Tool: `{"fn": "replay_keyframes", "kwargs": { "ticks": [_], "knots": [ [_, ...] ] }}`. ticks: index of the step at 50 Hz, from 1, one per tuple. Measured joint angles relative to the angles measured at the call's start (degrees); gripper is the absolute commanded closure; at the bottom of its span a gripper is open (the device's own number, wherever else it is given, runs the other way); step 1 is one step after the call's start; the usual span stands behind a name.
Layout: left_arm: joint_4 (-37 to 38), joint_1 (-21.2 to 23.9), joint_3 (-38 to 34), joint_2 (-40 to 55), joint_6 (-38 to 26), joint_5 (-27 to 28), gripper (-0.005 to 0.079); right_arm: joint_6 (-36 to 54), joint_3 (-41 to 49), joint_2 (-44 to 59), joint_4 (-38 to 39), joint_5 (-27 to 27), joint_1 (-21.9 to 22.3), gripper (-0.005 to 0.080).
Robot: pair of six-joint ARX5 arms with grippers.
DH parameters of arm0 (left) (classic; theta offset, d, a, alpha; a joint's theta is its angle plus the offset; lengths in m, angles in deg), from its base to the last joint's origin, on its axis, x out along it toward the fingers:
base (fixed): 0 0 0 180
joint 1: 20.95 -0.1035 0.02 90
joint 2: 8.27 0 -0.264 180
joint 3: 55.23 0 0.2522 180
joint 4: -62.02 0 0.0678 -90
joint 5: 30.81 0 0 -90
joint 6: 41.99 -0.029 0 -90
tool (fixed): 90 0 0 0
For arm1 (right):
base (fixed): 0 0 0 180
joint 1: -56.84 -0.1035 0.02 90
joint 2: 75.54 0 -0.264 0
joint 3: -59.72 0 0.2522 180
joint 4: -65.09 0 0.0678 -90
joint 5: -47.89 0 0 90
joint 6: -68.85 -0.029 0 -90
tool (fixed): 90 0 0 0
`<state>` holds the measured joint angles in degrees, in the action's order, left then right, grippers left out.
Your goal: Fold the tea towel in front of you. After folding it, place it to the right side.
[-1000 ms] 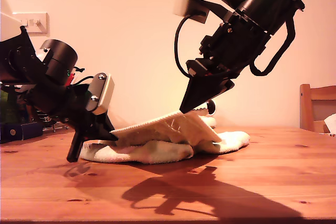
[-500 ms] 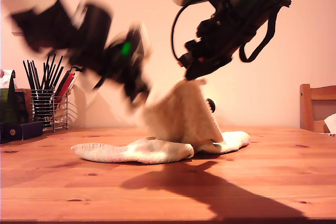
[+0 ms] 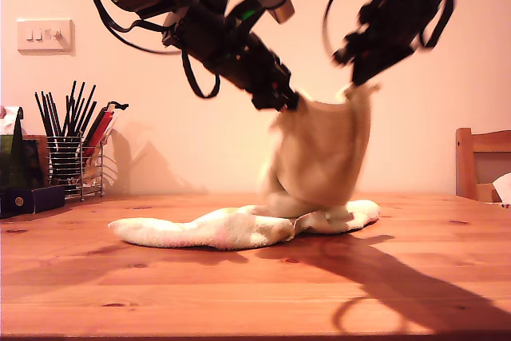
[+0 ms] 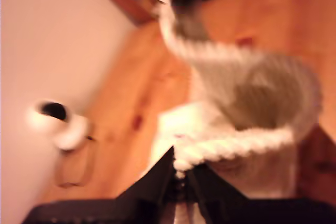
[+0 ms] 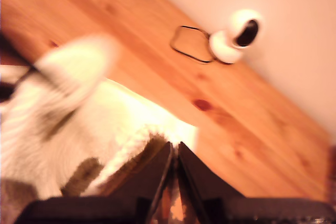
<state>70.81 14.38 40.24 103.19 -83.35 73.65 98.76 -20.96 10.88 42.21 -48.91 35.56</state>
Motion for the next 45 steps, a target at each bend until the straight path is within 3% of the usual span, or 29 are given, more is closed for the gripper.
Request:
{"fn": "replay_keyframes", "kwargs": {
  "ticks": [15, 24, 34, 45],
  "knots": [
    [7.06, 4.85, 0.00, 0.00, 6.43, 9.55, 0.0764, -0.15, -1.95, -6.32, -11.52, 3.63, 0.20, 0.0763],
    [9.66, 7.72, 0.00, 0.00, 6.54, 10.56, 0.0764, -2.99, -1.92, -3.02, -14.01, 7.48, 0.17, 0.0763],
    [10.23, 4.74, 0.04, 1.33, 6.56, 10.58, 0.0764, -3.13, -1.92, 1.57, -14.58, 9.51, 0.15, 0.0763],
    [8.04, 0.81, 0.04, 8.13, 6.56, 9.05, 0.0764, -3.15, -1.92, 11.80, -8.15, 10.97, 1.07, 0.0763]
  ]
}}
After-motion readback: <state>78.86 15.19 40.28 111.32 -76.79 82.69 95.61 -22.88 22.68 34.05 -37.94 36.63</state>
